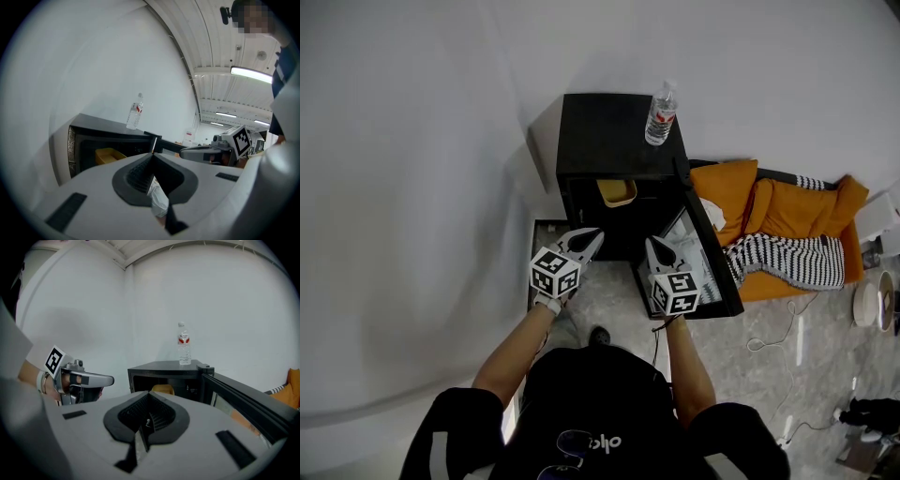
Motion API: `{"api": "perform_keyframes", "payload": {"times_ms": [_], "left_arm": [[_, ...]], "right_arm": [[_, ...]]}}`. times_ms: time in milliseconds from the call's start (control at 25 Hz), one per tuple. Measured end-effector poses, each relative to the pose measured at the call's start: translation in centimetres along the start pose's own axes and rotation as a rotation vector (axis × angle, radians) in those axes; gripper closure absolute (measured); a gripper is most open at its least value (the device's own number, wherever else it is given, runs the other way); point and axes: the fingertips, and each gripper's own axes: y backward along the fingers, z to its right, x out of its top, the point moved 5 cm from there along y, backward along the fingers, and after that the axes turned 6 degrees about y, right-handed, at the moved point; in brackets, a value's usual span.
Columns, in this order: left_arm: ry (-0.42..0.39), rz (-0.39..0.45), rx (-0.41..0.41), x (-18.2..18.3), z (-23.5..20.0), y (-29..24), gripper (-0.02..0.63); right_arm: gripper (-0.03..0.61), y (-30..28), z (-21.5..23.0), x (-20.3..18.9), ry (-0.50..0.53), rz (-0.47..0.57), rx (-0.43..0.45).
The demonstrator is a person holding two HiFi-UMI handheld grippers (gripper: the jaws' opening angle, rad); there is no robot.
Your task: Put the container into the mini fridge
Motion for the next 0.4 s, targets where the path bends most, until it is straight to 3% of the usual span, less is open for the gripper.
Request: {"api": "perform_keyframes", "payload": {"times_ms": [400], "left_arm": [[-0.001, 0.003, 0.002, -0.07, 0.0, 0.56, 0.607]], "right_arm": [[0.572, 0.15, -0.48, -0.09, 0.002, -0.002, 0.008]]}}
